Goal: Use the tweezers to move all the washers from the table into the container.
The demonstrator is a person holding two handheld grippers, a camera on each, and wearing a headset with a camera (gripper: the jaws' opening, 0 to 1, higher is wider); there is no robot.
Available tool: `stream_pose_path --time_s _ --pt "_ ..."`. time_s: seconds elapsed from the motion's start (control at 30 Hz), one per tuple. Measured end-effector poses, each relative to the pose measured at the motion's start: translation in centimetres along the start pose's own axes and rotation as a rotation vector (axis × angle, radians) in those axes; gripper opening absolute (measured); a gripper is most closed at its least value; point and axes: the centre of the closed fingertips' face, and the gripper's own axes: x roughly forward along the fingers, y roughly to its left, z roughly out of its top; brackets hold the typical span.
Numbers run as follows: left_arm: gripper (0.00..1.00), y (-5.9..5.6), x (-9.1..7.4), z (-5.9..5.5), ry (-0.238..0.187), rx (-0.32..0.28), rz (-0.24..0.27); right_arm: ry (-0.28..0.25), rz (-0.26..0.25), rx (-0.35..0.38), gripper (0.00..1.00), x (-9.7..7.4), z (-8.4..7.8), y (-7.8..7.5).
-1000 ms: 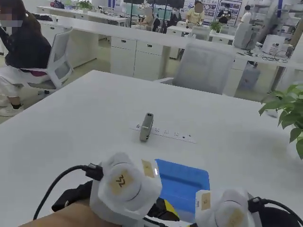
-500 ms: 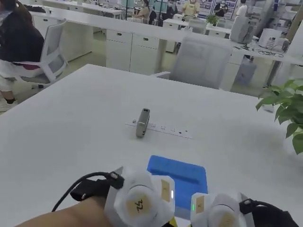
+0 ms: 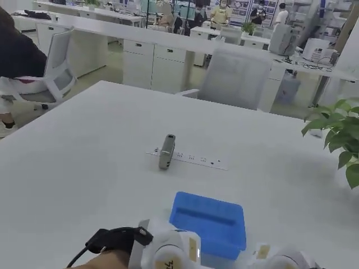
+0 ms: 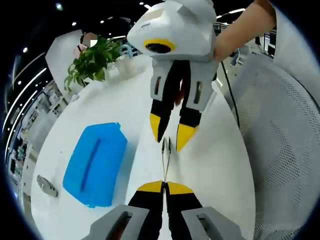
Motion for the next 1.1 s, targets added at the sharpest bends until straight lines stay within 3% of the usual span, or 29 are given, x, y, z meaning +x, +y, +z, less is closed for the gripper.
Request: stream_pose_path --time_s 0.07,0.17,0.27,0.4,0.47,0.67,0.77,0.9,0.93,1.0,1.07,1.1 --pt "0.00 0.0 0.2 -0.5 0.024 0.002 -0.014 -0.049 -0.028 0.074 0.19 -1.3 -0.3 0.1" --pt "0.00 0.1 0.4 -1.3 0.055 -0.009 -0.037 -0.082 -0.054 0.142 0.24 -3.4 -0.9 0.9" --pt "0.00 0.2 0.7 -2.3 0.082 -0.007 -0.029 -0.135 -0.069 0.205 0.28 -5.2 -1.3 2.3" --pt "0.00 0.1 1.3 -3.7 0.131 -0.044 -0.032 -0.165 -0.097 0.260 0.37 -6.6 -1.6 3.2" --pt "0.00 0.2 1.4 -4.2 0.150 -0.020 -0.024 -0.177 -0.119 0.265 0.37 -7.0 -1.7 3.4" --pt "0.00 0.6 1.5 -4.1 0.157 -0.056 -0.013 -0.223 -0.149 0.329 0.38 -7.8 -1.3 4.0" --pt "0.09 1.1 1.2 -4.3 0.173 -0.105 0.020 -0.240 -0.165 0.334 0.40 -8.2 -1.1 4.2" --pt "0.20 1.6 -0.1 -4.3 0.140 -0.193 0.102 -0.292 -0.193 0.365 0.43 -9.1 -0.2 3.8" --pt "0.24 1.8 -0.7 -4.4 0.129 -0.239 0.139 -0.313 -0.197 0.382 0.46 -9.3 0.0 3.4" --pt "0.29 1.7 -1.8 -4.8 0.139 -0.285 0.192 -0.320 -0.207 0.395 0.52 -9.4 -0.3 2.8" --pt "0.32 1.5 -2.6 -4.9 0.125 -0.298 0.230 -0.325 -0.220 0.399 0.55 -9.5 -0.7 2.4" --pt "0.33 1.4 -2.9 -4.9 0.102 -0.342 0.253 -0.329 -0.222 0.401 0.56 -9.6 -0.6 2.3"
